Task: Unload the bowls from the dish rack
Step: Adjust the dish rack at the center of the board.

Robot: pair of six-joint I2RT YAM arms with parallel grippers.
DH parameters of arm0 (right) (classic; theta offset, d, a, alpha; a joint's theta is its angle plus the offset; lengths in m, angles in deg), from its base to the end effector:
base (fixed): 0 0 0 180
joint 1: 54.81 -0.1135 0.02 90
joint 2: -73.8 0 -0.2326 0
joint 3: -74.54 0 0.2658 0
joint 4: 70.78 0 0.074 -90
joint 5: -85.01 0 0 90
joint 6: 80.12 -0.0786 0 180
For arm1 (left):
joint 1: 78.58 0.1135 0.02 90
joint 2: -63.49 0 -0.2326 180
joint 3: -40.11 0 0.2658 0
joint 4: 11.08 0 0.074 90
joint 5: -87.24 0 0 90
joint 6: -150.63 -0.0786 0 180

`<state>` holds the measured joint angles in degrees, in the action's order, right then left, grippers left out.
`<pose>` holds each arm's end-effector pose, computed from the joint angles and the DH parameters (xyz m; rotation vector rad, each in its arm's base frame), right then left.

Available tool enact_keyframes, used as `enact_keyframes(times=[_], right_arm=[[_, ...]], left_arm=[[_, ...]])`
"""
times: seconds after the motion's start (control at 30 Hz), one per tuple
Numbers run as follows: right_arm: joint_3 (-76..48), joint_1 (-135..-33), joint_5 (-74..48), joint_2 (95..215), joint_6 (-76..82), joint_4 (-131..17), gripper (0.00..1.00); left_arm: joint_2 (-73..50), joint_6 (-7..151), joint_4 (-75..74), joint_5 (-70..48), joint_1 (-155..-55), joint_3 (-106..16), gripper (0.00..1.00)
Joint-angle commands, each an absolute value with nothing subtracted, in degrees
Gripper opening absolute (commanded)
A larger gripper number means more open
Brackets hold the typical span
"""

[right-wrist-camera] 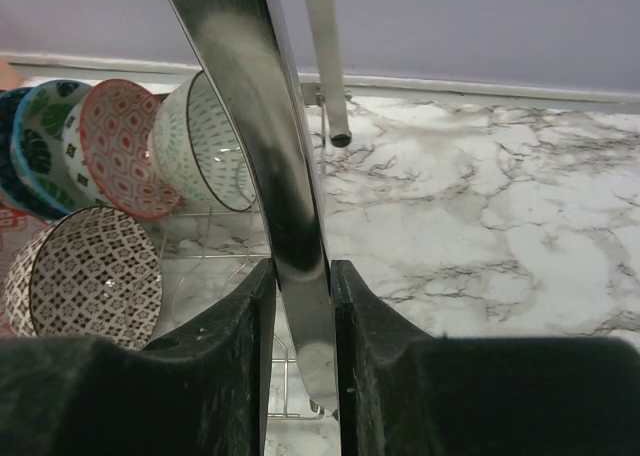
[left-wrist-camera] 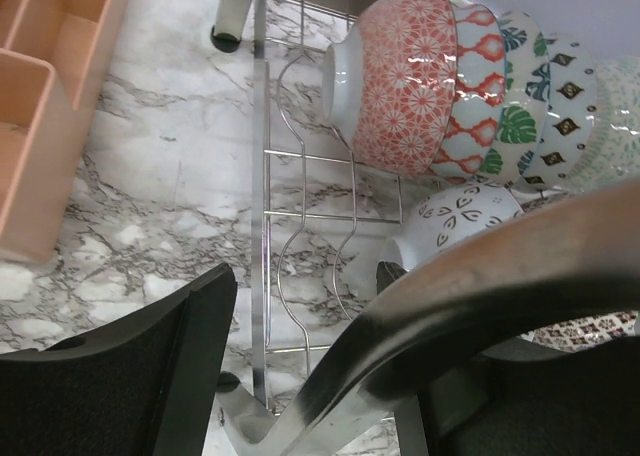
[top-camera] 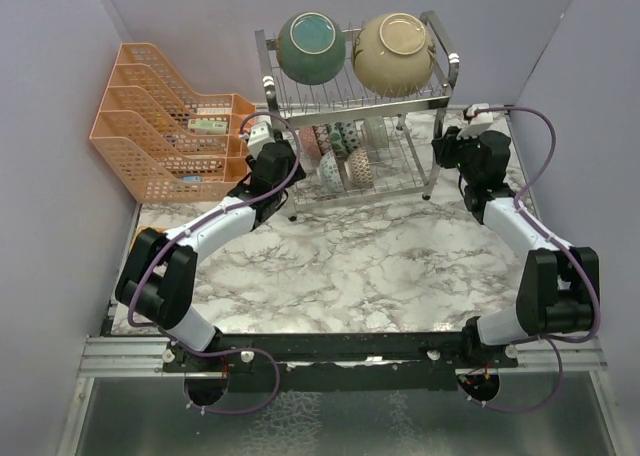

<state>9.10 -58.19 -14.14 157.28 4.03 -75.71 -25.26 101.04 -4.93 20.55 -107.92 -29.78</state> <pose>0.3925 0.0357 0.2279 -0.0755 1.8025 0.2586 0.3630 -0.1684 0.1983 -0.4483 1.9386 -0.3846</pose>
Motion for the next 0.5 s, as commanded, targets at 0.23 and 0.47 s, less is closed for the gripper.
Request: enact_keyframes(times=[0.23,0.47], right_arm=[[13.4,-60.2,-28.7,150.9,-1.3,-77.1,0.12],[14.7,-60.2,-28.3,150.4,-1.3,-76.7,0.12]], left_arm=[[-28.8,98.7,-4.0,18.0,-102.2,-33.8,0.64],[-28.9,99.8,-5.2,15.7,-100.3,-32.3,0.66]])
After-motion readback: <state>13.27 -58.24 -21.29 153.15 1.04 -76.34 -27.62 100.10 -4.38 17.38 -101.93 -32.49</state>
